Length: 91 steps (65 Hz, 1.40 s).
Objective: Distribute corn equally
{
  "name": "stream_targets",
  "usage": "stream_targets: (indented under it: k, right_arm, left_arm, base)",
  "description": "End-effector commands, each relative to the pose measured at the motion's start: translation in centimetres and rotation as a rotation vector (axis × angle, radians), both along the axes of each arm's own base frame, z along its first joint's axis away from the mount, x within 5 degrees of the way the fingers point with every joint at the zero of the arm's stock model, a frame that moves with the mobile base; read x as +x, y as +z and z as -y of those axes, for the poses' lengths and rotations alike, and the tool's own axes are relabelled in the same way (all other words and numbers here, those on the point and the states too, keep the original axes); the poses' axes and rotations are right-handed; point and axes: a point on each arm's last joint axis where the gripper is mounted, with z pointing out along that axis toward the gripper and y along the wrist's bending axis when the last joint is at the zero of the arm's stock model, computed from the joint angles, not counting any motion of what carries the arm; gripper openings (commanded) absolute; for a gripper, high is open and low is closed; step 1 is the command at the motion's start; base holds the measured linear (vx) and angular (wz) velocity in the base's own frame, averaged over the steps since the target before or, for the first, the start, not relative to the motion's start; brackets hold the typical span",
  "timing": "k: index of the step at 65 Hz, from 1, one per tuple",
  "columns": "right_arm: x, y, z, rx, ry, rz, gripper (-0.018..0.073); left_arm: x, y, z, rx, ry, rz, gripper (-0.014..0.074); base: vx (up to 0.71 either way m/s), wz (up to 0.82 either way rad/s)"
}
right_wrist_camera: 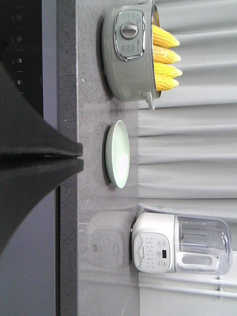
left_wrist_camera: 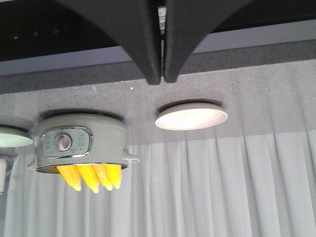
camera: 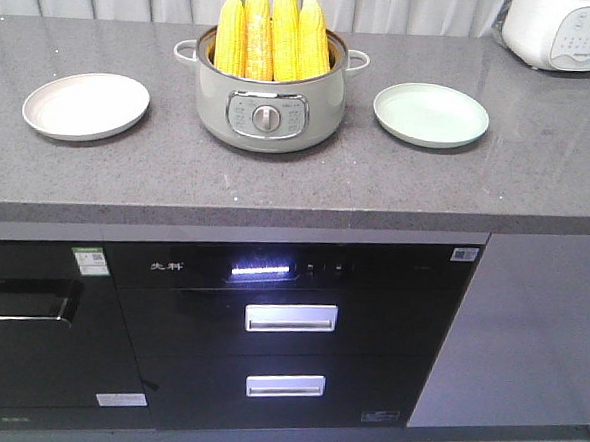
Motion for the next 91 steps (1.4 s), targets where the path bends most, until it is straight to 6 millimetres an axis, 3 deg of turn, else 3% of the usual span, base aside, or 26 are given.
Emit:
stream_targets:
  k: [1, 91]
  right_arm:
    - [-0.07, 0.47, 0.01, -0.008, -0.004, 0.076, -0.001]
    - [-0.07, 0.47, 0.01, -0.008, -0.004, 0.076, -0.001]
  left_arm:
    - [-0.17, 0.38, 0.05, -0.013, -0.008, 0.076, -0.0007]
    - [-0.17, 0.38, 0.05, -0.013, -0.008, 0.076, -0.0007]
  base:
    - [0.18, -0.01]
    - [0.14, -0.02]
